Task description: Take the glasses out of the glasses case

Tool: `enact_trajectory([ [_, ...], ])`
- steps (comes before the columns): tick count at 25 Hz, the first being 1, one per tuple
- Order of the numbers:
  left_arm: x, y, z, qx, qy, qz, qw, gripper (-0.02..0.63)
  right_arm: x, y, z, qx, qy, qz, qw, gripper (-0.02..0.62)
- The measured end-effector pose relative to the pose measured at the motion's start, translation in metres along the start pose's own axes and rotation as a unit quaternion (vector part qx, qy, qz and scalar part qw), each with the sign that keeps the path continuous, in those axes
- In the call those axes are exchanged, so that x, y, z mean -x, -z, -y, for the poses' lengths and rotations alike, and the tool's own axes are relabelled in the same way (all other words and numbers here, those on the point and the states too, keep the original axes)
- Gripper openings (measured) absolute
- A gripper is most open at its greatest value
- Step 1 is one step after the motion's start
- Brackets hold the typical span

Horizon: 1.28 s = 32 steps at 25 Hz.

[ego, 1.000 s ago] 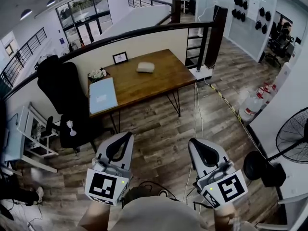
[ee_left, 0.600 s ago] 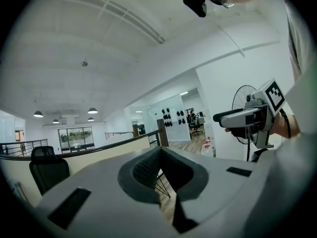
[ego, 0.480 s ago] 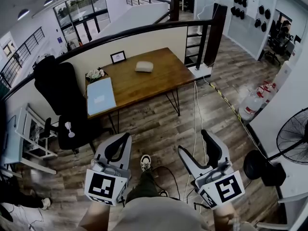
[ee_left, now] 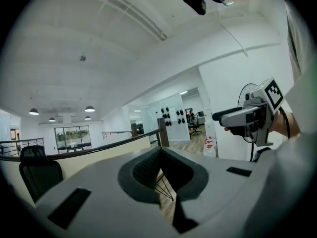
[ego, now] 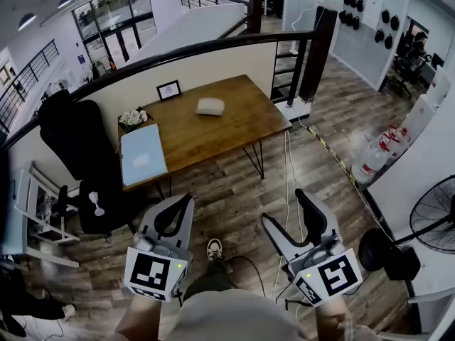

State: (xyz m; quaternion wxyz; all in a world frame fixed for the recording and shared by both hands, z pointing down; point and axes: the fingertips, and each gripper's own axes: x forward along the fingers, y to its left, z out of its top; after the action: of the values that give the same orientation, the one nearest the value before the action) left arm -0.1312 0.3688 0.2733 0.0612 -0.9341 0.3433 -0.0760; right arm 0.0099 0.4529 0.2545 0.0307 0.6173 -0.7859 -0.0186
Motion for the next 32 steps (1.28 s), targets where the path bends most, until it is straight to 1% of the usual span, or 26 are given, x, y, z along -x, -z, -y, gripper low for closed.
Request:
enact_trajectory([
  [6,-0.051,0.009,-0.061,0.003,0.004,-0.010,0.9999,0.002,-0.080,0.005,0.021,-0.005,0.004,-0.017,1.000,0.308],
  [11,-0.090,0.013,-0.112,0.003,0.010,-0.020,0.9997,0.002,-0.145,0.001,0.031,-0.005,0.003,-0.031,0.999,0.308],
  [16,-0.122,0.011,-0.166,0.012,0.012,-0.019,0.9997,0.003,-0.209,-0.003,0.040,-0.006,0.003,-0.038,0.999,0.305],
  [21,-0.151,0.026,-0.219,0.017,0.009,-0.024,0.9995,0.002,-0.273,0.009,0.044,-0.010,-0.003,-0.055,0.998,0.302],
  [26,-0.173,0.042,-0.254,0.014,0.007,-0.037,0.9992,0.002,-0.315,0.019,0.041,-0.002,-0.015,-0.069,0.998,0.302],
  [28,-0.178,0.043,-0.261,0.019,0.008,-0.036,0.9992,0.002,-0.326,0.023,0.041,-0.002,-0.018,-0.074,0.997,0.302],
  [32,-0.193,0.054,-0.271,0.023,0.009,-0.045,0.9987,0.002,-0.346,0.028,0.050,-0.001,-0.019,-0.080,0.997,0.302],
])
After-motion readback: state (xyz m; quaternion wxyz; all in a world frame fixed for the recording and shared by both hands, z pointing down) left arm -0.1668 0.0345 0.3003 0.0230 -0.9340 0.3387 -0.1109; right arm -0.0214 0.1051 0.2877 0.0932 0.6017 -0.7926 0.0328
